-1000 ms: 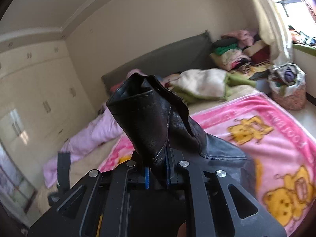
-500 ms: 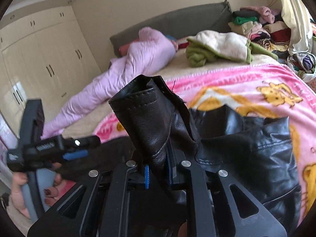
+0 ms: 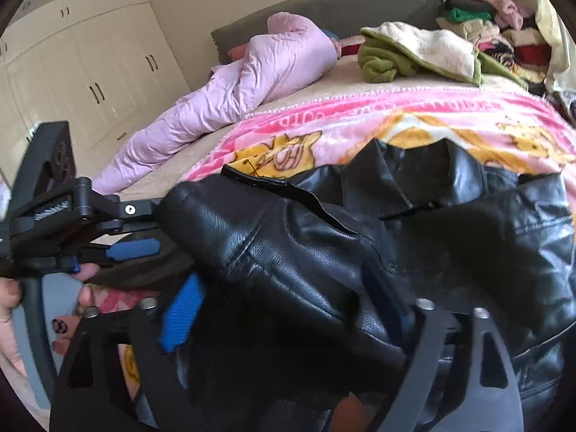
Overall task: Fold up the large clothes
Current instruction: 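Lift the sleeve with the right gripper and lay it across the jacket back, then open the right gripper to release the folded sleeve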
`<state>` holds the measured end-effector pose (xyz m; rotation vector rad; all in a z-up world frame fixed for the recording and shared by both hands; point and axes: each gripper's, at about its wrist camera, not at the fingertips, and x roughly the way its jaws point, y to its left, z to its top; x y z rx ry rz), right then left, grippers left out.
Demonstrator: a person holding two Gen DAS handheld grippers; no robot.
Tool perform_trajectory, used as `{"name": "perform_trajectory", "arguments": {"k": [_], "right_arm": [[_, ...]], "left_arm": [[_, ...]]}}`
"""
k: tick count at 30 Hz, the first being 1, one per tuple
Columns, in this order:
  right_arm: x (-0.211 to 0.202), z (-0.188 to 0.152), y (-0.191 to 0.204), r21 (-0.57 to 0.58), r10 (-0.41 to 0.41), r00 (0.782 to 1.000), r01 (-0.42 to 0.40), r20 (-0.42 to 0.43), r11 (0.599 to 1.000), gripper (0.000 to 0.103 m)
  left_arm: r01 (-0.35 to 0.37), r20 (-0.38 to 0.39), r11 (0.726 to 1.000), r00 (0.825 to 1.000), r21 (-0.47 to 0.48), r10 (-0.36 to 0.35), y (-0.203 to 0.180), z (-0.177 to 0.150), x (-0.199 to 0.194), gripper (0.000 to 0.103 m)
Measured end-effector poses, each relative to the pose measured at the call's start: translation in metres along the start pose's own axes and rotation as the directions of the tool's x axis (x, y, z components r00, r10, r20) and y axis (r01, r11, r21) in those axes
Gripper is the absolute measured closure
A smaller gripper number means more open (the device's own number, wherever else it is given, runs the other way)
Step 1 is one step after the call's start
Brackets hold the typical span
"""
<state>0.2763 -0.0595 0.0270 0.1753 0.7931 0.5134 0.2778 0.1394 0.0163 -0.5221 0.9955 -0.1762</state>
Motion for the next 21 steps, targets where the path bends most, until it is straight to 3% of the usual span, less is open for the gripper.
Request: {"name": "perform_trajectory", "arguments": {"k": [3,11,16,21], "right_arm": [[-0.008,-0.003,-0.008,-0.003,0.017,1.0,-0.017,-0.001,1.0,0.008],[-0.037,-0.006,-0.042,0.001,0.049,0.999,-0.049,0.005,0.999,0.006],[-0.061,0.0,-0.105,0.104,-0.074,0.997,0.072,0.022,0.992,0.006],[-0.092,0.01,-0.169,0.248,-0.137,0.988,0.115,0.073,0.962,0.006]], "left_arm": [[0.008,-0.009,1.0,1.0,-0.011,-0.008,0.005,-0.003,0.004,0.009],[0.073,-0.02,0.995,0.997,-0.072,-0.075,0.02,-0.009,0.01,0.009],[0.016,-0.074,0.999,0.997,-0.033,-0.019,0.01,-0.018,0.031,0.009],[-0.017,-0.115,1.0,0.993,-0.015,0.015,-0.004,-0.029,0.06,0.01]]}}
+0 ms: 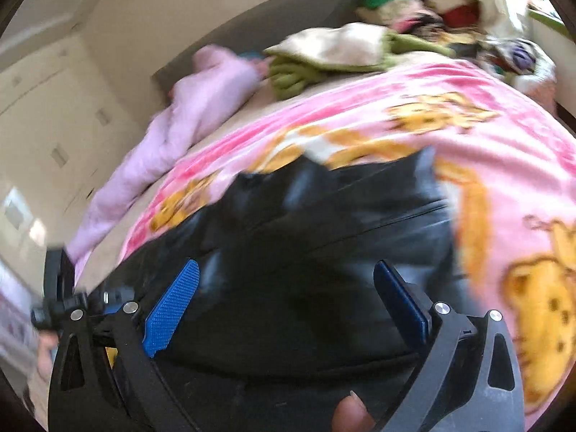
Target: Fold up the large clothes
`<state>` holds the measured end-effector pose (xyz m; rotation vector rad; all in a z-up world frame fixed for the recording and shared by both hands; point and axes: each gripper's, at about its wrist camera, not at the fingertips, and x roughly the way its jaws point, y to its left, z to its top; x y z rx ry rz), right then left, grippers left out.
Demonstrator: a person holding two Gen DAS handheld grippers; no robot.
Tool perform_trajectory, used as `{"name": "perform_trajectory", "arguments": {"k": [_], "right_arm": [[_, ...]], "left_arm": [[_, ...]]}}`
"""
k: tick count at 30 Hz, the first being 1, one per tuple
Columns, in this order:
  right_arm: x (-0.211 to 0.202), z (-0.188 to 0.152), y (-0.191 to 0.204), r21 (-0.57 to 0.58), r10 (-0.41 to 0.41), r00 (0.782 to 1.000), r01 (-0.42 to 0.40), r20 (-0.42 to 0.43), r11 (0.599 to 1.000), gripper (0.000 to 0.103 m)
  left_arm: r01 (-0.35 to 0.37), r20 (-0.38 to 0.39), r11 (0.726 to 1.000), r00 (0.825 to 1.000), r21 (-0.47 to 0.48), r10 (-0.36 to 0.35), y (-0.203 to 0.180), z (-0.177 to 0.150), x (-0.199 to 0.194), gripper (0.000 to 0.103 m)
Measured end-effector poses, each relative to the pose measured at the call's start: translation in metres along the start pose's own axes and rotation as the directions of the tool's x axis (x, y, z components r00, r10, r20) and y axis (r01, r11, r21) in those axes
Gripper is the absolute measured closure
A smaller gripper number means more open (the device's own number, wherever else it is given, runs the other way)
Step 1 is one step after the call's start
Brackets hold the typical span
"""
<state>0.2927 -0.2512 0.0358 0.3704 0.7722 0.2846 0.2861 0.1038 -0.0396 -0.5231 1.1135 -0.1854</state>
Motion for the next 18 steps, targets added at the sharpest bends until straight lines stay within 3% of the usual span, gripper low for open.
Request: {"name": "perform_trajectory", "arguments": {"k": [2,4,6,8,13,18], "right_arm": [[-0.006,0.009,-0.019,0.028,-0.049,0.999,0.049,0.023,0.998,0.006],[-0.009,0.018,-0.039,0.051,-0.109,0.994,0.108,0.019,0.993,0.006],[-0.005,0.023,-0.057,0.069,-0.159,0.987,0.158,0.006,0.985,0.006],[0.002,0.026,-0.07,0.081,-0.204,0.979,0.204,-0.012,0.976,0.006],[0.033,0.028,-0.094,0.103,-0.25,0.964,0.259,-0.086,0.96,0.008],[0.056,0.026,-0.109,0.203,-0.162,0.978,0.186,-0.13,0.961,0.037]], "left_arm": [[-0.013,-0.001,1.0,1.0,-0.005,0.013,-0.002,-0.001,0.008,0.023],[-0.023,0.005,1.0,1.0,0.007,0.023,-0.008,-0.003,0.012,0.049],[-0.054,0.026,0.997,0.998,0.058,0.053,-0.019,-0.004,0.014,0.056],[-0.124,0.078,0.986,0.99,0.109,0.116,-0.026,-0.003,0.008,0.081],[-0.049,0.128,0.987,0.991,0.154,0.029,-0.031,-0.003,-0.013,0.095],[-0.024,0.193,0.98,0.981,0.199,-0.015,-0.045,0.002,-0.035,0.096]]}}
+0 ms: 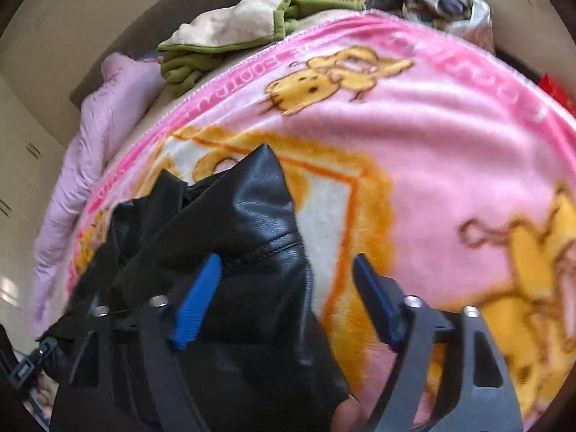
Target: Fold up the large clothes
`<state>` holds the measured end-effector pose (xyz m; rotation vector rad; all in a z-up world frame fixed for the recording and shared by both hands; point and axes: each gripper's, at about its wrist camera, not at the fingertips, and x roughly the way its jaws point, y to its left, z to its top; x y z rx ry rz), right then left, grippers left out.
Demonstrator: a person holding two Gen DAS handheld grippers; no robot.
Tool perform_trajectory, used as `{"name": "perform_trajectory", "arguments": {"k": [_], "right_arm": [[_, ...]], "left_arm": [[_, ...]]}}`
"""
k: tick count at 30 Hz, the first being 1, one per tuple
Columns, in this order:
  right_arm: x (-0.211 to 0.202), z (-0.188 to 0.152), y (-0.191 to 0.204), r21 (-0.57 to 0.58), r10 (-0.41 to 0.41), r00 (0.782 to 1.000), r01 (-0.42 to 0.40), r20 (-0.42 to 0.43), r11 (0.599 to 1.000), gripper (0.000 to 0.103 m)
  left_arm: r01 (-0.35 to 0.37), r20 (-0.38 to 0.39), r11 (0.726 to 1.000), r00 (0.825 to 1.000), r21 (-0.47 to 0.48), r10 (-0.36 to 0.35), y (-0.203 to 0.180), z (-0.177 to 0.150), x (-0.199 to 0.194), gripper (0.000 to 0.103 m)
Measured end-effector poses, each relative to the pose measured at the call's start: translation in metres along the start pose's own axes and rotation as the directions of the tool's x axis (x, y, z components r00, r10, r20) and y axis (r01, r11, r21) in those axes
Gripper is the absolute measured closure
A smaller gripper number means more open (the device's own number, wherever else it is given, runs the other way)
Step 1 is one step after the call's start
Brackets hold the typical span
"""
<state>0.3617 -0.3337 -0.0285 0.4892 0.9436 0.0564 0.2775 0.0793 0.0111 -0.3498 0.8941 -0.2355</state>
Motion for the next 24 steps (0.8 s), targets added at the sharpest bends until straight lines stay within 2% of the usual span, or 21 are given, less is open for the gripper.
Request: {"name": "perform_trajectory", "arguments": {"k": [1,2,3,6,11,14,16,18,21,24], "right_arm": [[0.001,-0.001,0.0,0.007,0.031,1.0,-0.031,0.001,0.999,0.046],[0.001,-0.002,0.0,0.007,0.051,0.999,-0.051,0.003,0.999,0.069],[0.0,-0.002,0.001,0.0,0.037,0.999,-0.037,0.014,0.999,0.08],[-0.003,-0.003,0.0,-0.029,0.013,0.999,-0.011,0.048,1.0,0.088],[0.002,-0.003,-0.011,0.01,-0.007,0.999,0.006,0.052,1.0,0.087],[-0.002,-0.004,-0.004,-0.039,-0.036,0.997,0.039,0.062,0.998,0.077],[-0.01,-0.004,-0.003,-0.049,-0.048,0.997,0.051,0.067,0.997,0.075],[-0.021,-0.006,0.0,-0.062,-0.034,0.997,0.039,0.073,0.997,0.06],[-0.039,-0.014,0.009,-0.113,-0.02,0.996,0.03,0.093,0.993,0.053],[-0.054,-0.025,0.021,-0.17,0.018,0.994,0.0,0.104,0.985,0.053]], "left_arm": [[0.0,0.011,1.0,1.0,0.01,0.0,-0.001,0.002,-0.002,0.096],[-0.005,0.015,1.0,1.0,0.015,0.005,-0.003,0.003,0.0,0.096],[-0.021,0.017,1.0,1.0,0.021,0.021,-0.003,0.003,0.001,0.096],[-0.034,-0.007,0.999,0.999,0.011,0.034,0.003,-0.001,0.011,0.096],[-0.093,-0.074,0.996,0.993,0.011,0.093,0.013,-0.014,0.038,0.096],[-0.105,-0.081,0.994,0.991,0.007,0.105,0.019,-0.015,0.041,0.093],[-0.106,-0.079,0.994,0.991,0.006,0.106,0.019,-0.015,0.038,0.09],[-0.11,-0.07,0.994,0.991,0.014,0.11,0.017,-0.015,0.034,0.088],[-0.098,-0.062,0.995,0.993,0.01,0.098,0.016,-0.014,0.03,0.086],[-0.093,-0.054,0.996,0.994,0.001,0.093,0.016,-0.013,0.025,0.085]]}}
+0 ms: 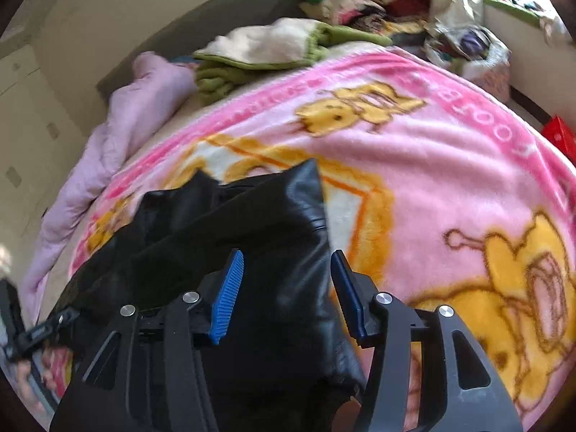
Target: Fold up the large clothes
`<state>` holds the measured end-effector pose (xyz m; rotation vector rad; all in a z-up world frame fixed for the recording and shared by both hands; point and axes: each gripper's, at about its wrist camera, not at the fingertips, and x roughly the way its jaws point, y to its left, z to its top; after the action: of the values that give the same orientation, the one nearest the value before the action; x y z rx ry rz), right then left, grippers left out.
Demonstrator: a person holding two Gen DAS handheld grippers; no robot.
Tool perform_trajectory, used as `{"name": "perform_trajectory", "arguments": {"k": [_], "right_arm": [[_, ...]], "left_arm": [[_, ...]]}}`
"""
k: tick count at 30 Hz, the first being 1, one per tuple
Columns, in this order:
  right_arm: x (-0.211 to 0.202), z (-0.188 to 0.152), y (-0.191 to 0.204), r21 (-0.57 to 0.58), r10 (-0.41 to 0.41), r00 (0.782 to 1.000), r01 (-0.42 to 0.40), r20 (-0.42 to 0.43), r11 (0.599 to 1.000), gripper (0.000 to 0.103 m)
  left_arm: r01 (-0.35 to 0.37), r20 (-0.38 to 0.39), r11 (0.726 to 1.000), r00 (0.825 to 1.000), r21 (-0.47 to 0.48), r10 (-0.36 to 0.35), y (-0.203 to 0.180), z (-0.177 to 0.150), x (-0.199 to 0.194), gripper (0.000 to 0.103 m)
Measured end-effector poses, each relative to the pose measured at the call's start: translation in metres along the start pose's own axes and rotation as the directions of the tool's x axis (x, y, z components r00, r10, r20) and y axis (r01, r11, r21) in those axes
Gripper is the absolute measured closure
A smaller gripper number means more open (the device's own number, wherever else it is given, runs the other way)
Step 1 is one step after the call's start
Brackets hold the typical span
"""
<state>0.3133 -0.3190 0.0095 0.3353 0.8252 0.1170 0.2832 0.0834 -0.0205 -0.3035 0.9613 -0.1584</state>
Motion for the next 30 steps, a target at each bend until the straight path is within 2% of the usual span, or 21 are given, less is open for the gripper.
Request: {"name": "perform_trajectory", "arguments": {"k": [2,4,12,16,20,23,27,28,30], "right_arm": [[-0.009,-0.006,0.011,-0.045,0.021,1.0,-0.021,0.003,0.999,0.052],[-0.014,-0.011,0.02,-0.079,0.036,0.999,-0.036,-0.004,0.996,0.049],[-0.014,-0.032,0.036,-0.131,0.053,0.997,-0.061,-0.058,0.99,0.048],[-0.005,-0.039,0.038,-0.14,0.052,0.995,-0.064,-0.087,0.988,0.047],[0.007,-0.045,0.038,-0.135,0.037,0.992,-0.053,-0.118,0.99,0.045],[0.011,-0.049,0.037,-0.128,0.03,0.991,-0.046,-0.131,0.991,0.042],[0.015,-0.054,0.034,-0.106,0.014,0.987,-0.031,-0.159,0.994,0.041],[0.016,-0.055,0.034,-0.109,0.01,0.987,-0.028,-0.16,0.994,0.041],[0.016,-0.058,0.032,-0.109,0.004,0.987,-0.022,-0.162,0.994,0.041]], "left_arm": [[-0.003,0.007,1.0,1.0,-0.004,0.003,0.001,0.0,-0.004,0.08],[-0.002,0.018,1.0,1.0,-0.011,0.003,0.002,0.001,-0.01,0.071],[-0.065,0.042,0.997,0.997,0.033,0.064,-0.007,-0.001,-0.025,0.059],[-0.118,0.077,0.991,0.991,0.059,0.114,-0.011,-0.002,-0.037,0.037],[-0.118,0.101,0.99,0.989,0.071,0.111,-0.013,-0.002,-0.05,0.037],[-0.093,0.075,0.991,0.993,0.095,0.086,-0.022,-0.008,-0.047,0.038],[-0.077,-0.011,0.987,0.997,0.14,0.079,-0.034,-0.022,-0.022,0.066],[-0.08,-0.032,0.986,0.996,0.147,0.086,-0.035,-0.025,-0.014,0.07],[-0.108,-0.065,0.981,0.991,0.164,0.12,-0.035,-0.033,0.0,0.071]]}}
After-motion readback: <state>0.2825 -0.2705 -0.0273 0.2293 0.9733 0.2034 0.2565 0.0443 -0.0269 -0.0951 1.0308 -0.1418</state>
